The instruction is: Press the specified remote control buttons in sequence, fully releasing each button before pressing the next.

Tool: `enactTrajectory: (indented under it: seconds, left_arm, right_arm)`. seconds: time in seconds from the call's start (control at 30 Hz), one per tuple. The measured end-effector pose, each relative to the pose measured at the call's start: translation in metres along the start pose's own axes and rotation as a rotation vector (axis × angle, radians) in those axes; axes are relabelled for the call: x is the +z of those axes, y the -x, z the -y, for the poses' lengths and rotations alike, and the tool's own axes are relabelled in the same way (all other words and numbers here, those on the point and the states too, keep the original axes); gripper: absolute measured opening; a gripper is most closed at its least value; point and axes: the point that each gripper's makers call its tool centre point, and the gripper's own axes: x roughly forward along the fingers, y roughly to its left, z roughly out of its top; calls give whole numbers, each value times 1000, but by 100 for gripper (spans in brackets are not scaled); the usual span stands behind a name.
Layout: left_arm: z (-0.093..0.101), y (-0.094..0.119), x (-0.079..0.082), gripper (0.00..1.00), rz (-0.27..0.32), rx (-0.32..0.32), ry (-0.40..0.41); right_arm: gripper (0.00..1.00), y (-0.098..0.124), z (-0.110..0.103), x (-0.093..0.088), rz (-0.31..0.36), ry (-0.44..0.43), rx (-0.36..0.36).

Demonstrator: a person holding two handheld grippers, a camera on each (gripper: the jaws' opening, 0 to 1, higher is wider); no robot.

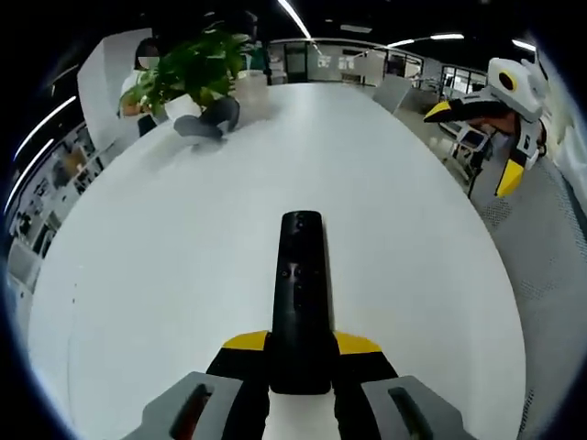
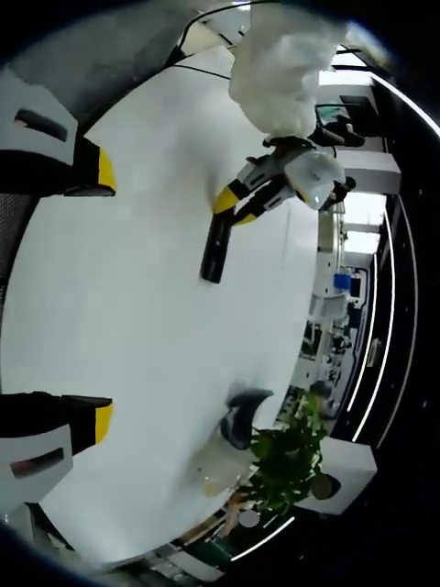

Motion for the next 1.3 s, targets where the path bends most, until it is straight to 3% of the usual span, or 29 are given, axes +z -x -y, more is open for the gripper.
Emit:
enactTrajectory:
  seconds: [0.6, 0.9, 1.3]
  left_arm:
    - [-43, -2, 5, 24, -4, -31, 2]
    - [-53, -4, 6, 24, 4, -39, -9]
    - [-78, -17, 8, 24, -41, -54, -37]
  right_arm:
    - [84, -1, -4, -4, -24, -14, 29]
    - [83, -1, -5, -4, -26, -20, 37]
    - [82, -2, -7, -5, -37, -27, 45]
